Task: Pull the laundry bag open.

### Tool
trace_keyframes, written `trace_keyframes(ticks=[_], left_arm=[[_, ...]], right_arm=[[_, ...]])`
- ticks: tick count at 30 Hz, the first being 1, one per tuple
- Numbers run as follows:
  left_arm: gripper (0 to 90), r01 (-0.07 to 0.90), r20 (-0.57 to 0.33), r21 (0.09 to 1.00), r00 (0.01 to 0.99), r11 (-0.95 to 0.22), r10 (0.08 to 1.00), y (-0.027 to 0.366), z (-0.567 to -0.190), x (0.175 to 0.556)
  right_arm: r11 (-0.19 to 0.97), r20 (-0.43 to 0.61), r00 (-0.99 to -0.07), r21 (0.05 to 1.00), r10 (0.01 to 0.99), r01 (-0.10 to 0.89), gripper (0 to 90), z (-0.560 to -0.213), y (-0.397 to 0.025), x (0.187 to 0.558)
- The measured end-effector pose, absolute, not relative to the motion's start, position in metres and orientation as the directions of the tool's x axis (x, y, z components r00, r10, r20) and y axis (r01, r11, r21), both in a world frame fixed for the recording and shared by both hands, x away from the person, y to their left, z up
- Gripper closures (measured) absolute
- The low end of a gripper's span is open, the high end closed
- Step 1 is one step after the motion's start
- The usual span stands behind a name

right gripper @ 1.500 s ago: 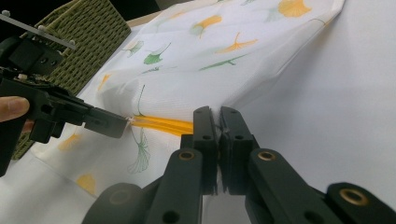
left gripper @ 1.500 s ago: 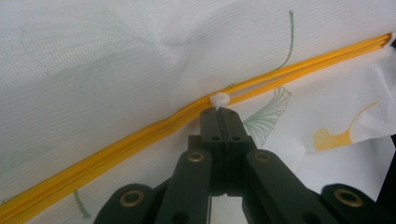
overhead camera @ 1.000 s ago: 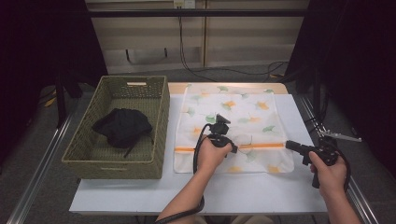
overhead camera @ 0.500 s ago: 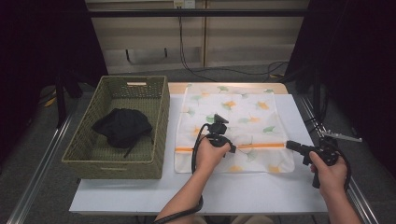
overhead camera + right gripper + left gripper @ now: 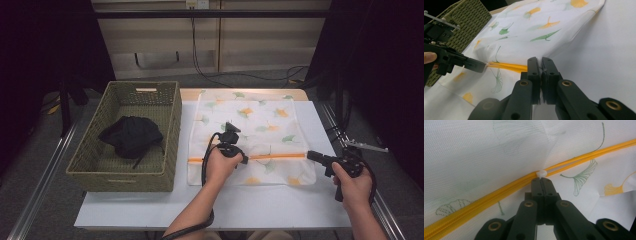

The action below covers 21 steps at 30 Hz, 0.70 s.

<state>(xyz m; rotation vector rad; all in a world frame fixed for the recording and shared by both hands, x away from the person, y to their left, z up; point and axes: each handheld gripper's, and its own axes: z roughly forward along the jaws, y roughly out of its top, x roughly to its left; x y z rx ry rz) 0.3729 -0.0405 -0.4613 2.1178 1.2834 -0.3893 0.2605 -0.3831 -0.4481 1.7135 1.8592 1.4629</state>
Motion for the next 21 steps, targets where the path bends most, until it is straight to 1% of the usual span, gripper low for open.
trace_keyframes(ticks=[4,16,18,19,21], left_arm=[[90.0,0.878,-0.548,0.353,0.474,-0.323,0.689,-0.0410,-0.4609,0.3724],[90.0,0.874,-0.534,0.353,0.481,-0.333,0.695,-0.0397,-0.4600,0.3734],[90.0,0.883,-0.544,0.350,0.464,-0.314,0.699,-0.0400,-0.4596,0.3727],[90.0,0.874,-0.525,0.357,0.481,-0.331,0.702,-0.0387,-0.4598,0.3736],[90.0,0.884,-0.532,0.349,0.461,-0.312,0.710,-0.0384,-0.4599,0.3732]], right_arm=[[-0.179,0.446,-0.292,0.754,0.846,0.632,86.6,-0.4476,-0.3824,0.2605],[-0.181,0.447,-0.290,0.753,0.846,0.633,86.7,-0.4476,-0.3824,0.2602],[-0.178,0.443,-0.293,0.756,0.847,0.630,86.6,-0.4479,-0.3827,0.2604],[-0.176,0.442,-0.292,0.755,0.848,0.632,86.6,-0.4478,-0.3828,0.2603],[-0.179,0.444,-0.292,0.756,0.847,0.630,86.6,-0.4480,-0.3829,0.2602]])
